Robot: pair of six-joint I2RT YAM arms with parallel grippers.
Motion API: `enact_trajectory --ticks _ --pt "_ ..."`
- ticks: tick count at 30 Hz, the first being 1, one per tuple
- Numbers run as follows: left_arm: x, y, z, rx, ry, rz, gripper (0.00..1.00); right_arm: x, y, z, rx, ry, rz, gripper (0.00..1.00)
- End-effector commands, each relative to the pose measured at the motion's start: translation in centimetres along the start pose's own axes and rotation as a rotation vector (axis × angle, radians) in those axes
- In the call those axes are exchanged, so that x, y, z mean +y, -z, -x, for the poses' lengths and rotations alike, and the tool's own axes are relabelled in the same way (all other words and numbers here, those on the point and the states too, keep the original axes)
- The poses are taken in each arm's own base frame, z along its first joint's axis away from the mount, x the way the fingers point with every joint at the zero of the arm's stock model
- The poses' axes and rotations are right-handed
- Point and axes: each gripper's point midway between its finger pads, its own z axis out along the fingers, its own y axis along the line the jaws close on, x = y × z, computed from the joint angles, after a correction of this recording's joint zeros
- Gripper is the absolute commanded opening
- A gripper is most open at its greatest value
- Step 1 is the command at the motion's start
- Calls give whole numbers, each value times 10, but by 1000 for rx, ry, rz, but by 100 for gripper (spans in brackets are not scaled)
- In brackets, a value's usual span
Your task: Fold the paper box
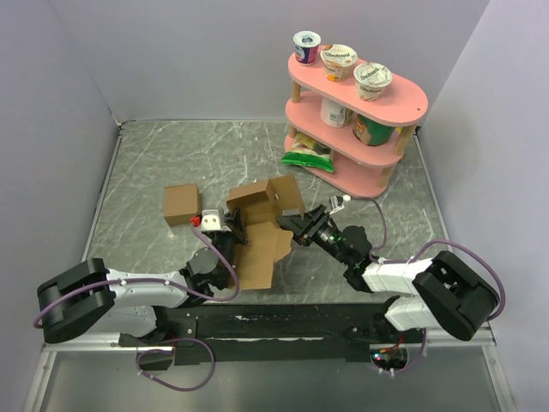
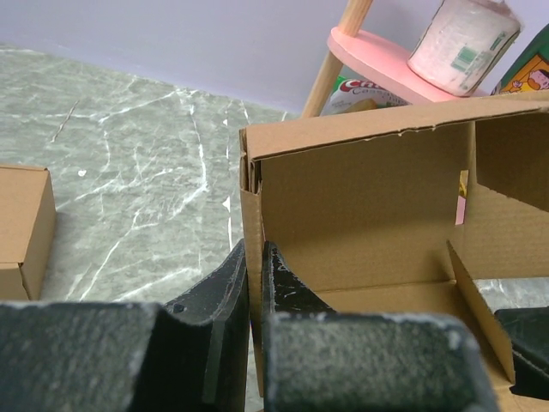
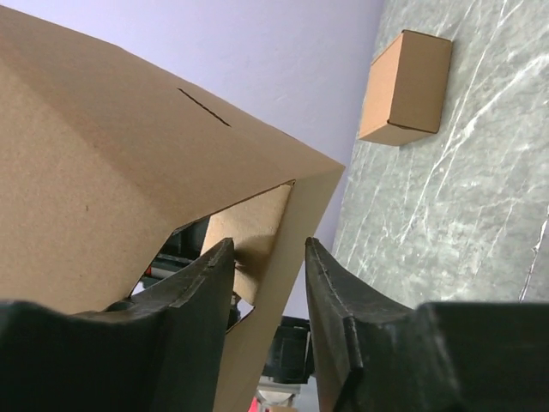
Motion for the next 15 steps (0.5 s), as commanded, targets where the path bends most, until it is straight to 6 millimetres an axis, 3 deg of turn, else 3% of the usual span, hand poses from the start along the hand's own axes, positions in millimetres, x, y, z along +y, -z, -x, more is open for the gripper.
enact_trajectory --ticks 1,4,12,15 --pt "-18 1 11 -21 -2 -51 2 25 -6 4 -9 38 64 43" --pt "-23 3 12 -34 -42 -94 2 25 -9 2 6 49 52 39" --pt "-37 14 13 -81 -231 -208 3 0 -8 0 17 77 -61 26" --pt "-40 14 13 -79 -244 -226 3 -3 -8 -1 23 86 -70 18"
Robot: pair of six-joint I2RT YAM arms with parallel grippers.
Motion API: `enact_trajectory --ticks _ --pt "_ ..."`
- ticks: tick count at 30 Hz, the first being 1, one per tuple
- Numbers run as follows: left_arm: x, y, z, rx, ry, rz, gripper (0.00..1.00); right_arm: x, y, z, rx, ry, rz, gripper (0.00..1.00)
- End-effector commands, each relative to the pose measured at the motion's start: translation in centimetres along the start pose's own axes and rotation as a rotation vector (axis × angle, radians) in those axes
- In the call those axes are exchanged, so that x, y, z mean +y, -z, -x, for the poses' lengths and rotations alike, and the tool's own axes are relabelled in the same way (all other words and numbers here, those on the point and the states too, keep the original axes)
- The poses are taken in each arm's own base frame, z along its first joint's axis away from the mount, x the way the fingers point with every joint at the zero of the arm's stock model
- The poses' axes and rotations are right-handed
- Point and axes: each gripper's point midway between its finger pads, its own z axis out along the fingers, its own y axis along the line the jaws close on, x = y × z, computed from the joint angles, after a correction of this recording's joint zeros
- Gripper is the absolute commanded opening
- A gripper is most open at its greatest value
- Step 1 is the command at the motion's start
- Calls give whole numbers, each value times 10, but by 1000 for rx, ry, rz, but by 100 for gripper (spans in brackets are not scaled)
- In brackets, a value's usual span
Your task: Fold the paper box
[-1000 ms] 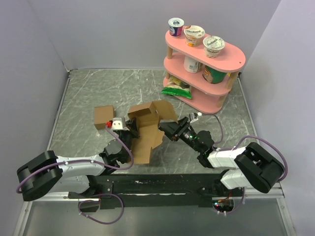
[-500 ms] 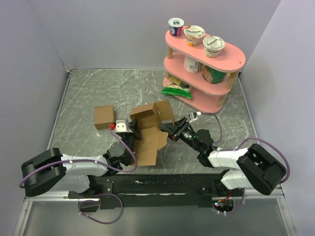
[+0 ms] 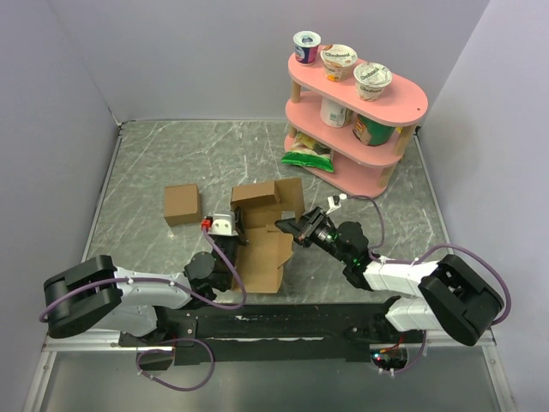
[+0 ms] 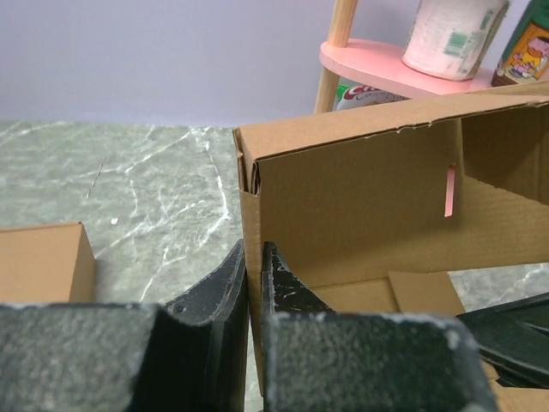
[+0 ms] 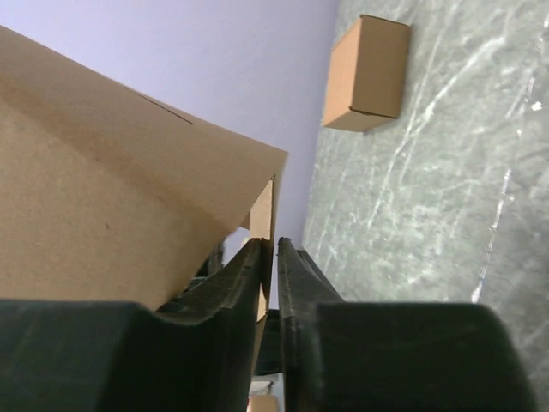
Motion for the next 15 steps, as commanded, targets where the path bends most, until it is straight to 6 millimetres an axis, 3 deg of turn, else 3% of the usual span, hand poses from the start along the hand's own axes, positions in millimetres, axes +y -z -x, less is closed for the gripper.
enact_trajectory --ticks 1,15 --pt "-31 8 6 -33 -61 -176 3 13 -6 4 -9 57 24 15" --pt "-49 12 -1 -7 -114 -281 4 9 -1 17 -71 140 -46 0"
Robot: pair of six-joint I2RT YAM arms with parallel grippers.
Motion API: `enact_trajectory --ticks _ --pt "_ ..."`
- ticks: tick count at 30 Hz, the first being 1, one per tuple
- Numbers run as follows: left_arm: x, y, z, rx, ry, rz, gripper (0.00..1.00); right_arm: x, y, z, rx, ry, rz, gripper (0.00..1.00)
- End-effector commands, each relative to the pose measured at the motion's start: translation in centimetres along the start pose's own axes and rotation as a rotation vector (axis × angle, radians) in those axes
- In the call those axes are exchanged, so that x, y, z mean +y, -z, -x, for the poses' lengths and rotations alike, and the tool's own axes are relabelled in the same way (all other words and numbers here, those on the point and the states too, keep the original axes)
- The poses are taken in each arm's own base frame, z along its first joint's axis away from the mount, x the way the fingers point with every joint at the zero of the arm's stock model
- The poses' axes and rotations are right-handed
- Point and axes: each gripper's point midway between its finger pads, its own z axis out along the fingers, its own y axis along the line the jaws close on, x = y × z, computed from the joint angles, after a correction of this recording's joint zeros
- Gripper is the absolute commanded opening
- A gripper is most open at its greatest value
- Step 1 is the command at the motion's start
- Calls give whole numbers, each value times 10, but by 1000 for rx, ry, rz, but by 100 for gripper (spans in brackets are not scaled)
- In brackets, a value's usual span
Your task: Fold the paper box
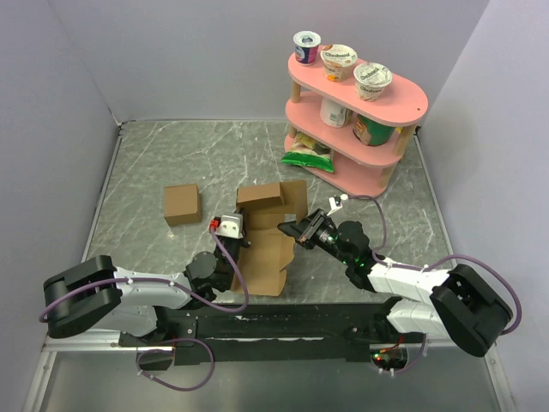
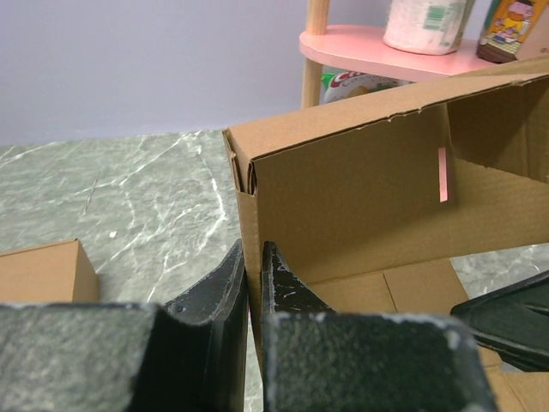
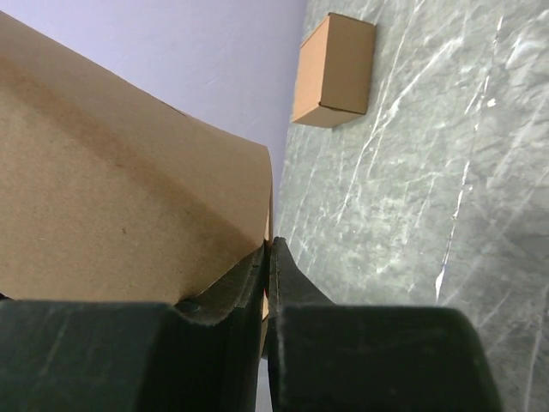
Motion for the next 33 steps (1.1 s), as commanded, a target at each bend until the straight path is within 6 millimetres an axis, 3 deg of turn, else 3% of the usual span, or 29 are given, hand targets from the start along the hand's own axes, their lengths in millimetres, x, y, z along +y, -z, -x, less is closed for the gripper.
enact_trajectory --ticks 1,5,8,9,10,12,13,15,19,21,22,23,24,32,33 --pt "-40 8 7 -22 -20 -209 4 20 -4 20 -84 78 21 0" --pt "-48 7 5 -6 -20 -232 5 25 -5 21 -83 101 35 2" --pt "-52 -2 -11 74 1 -229 5 30 -2 21 -80 129 52 32" --pt "-53 -6 -17 99 4 -232 5 27 -1 21 -78 150 36 51" --pt "-40 -12 -32 159 -38 -207 5 30 3 23 -87 166 38 56" --pt "-43 -21 -33 203 48 -237 5 25 11 26 -99 220 1 73" --pt "-28 -29 -43 246 30 -207 5 22 15 27 -104 241 -12 78" --pt "-31 -39 -42 284 58 -243 5 9 24 26 -106 290 -61 85" --pt "-6 -55 -47 335 63 -190 4 -6 55 20 -98 382 -113 90" --pt "-5 -58 -49 352 98 -206 3 -13 65 16 -83 451 -124 91" --pt "-1 -60 -48 350 108 -205 3 -8 73 21 -109 474 -111 90" --pt "0 -57 -53 358 105 -220 4 -17 80 22 -110 490 -154 89" --pt "-4 -57 -44 323 122 -253 4 -16 84 25 -119 525 -159 88" --pt "-4 -49 -46 328 148 -299 4 28 105 89 -290 671 -210 73" --pt "-4 -49 -43 319 155 -303 4 22 110 104 -330 664 -270 69"
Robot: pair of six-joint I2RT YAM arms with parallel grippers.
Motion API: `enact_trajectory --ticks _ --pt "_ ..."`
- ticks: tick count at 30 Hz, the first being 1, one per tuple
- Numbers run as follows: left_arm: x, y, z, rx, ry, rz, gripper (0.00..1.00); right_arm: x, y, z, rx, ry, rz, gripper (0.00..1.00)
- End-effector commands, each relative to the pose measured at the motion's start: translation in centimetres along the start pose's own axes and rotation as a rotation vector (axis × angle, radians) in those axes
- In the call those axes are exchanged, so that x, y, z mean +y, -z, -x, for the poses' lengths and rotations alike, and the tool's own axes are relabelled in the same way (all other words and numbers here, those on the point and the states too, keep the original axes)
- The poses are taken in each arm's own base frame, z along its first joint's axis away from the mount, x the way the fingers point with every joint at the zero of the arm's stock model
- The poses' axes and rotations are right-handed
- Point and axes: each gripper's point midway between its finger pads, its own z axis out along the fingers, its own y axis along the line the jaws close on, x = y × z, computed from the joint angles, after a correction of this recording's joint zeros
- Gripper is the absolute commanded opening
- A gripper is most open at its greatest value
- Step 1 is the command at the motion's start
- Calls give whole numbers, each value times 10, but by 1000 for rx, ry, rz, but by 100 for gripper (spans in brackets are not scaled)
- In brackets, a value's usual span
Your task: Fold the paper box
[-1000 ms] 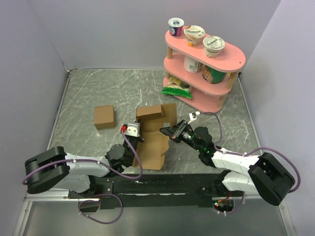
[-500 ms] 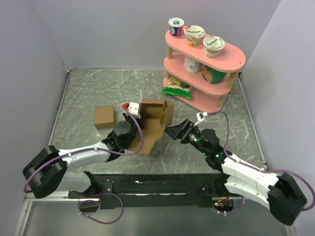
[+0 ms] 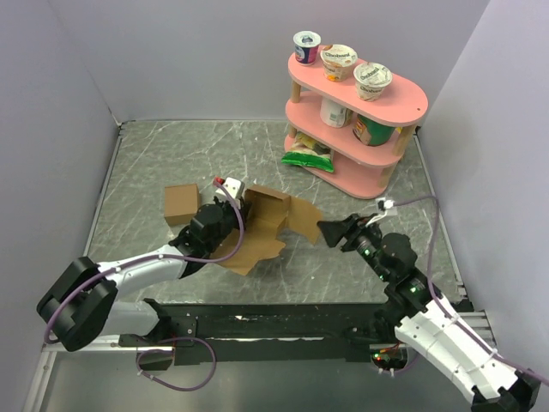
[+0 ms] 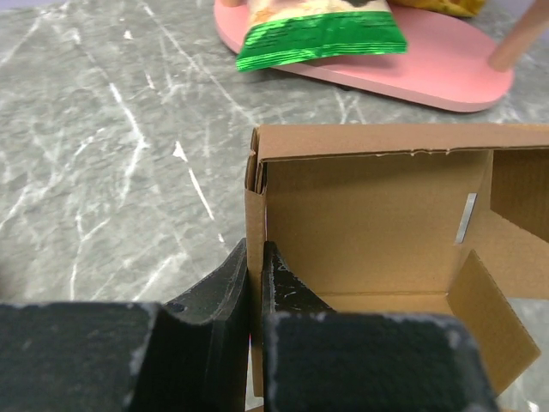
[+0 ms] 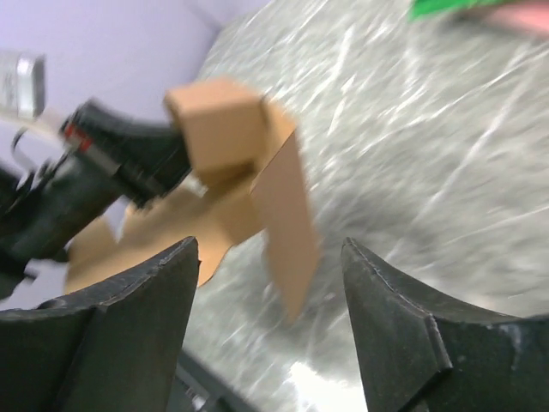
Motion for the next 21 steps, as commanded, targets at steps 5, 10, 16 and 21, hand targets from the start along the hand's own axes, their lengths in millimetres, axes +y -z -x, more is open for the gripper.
enact_trajectory --ticks 5,10,16,21 --pt "-17 12 24 -79 80 -113 4 -48 -8 63 -103 43 -196 62" --pt "-22 14 27 -86 109 -136 4 -75 -32 38 -23 13 -224 53" --pt "-19 8 18 -56 107 -111 3 -47 -54 14 -4 26 -195 55" --pt "-12 5 13 -39 87 -58 3 -17 -69 -3 38 -16 -106 55"
